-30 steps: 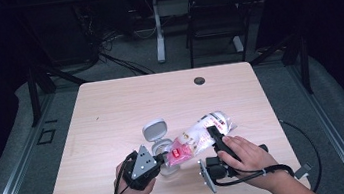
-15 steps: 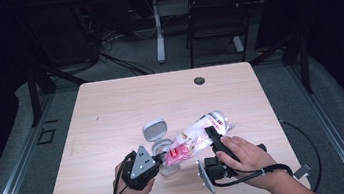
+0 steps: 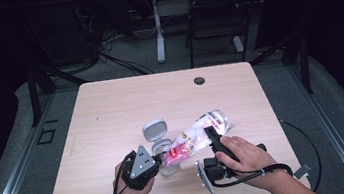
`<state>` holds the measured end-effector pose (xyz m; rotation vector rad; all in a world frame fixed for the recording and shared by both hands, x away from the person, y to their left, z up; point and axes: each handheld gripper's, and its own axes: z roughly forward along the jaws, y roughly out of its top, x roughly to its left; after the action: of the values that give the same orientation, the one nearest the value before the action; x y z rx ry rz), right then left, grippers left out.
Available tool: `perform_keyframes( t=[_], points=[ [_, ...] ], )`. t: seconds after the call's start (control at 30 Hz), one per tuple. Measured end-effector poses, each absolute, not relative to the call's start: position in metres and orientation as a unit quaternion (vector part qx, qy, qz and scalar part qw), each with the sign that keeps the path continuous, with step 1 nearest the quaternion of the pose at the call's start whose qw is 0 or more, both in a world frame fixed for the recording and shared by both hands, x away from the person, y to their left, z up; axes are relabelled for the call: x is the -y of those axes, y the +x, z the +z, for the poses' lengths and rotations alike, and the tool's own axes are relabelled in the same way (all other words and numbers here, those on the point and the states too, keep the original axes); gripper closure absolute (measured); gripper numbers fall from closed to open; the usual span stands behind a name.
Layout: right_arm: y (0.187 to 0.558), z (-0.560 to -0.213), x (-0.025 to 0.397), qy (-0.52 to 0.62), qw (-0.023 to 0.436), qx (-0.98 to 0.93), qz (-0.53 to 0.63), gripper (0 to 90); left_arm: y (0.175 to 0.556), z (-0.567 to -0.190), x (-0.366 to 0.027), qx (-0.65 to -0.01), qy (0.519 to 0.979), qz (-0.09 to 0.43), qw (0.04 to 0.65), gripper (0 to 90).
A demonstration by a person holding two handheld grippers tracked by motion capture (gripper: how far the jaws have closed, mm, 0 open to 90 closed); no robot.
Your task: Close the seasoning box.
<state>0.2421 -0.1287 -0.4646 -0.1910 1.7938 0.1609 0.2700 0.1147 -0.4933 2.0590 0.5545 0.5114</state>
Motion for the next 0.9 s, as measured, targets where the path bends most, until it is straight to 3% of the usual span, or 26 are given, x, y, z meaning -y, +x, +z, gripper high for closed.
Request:
perform_keyframes(
  t=[0.9],
  points=[
    [0.241,-0.447,0.123,-0.093,0.607,-0.787,0.061,69.9,0.272,-0.487,-0.119,-0.232,0.829,0.193,0.47,90.0]
  ],
)
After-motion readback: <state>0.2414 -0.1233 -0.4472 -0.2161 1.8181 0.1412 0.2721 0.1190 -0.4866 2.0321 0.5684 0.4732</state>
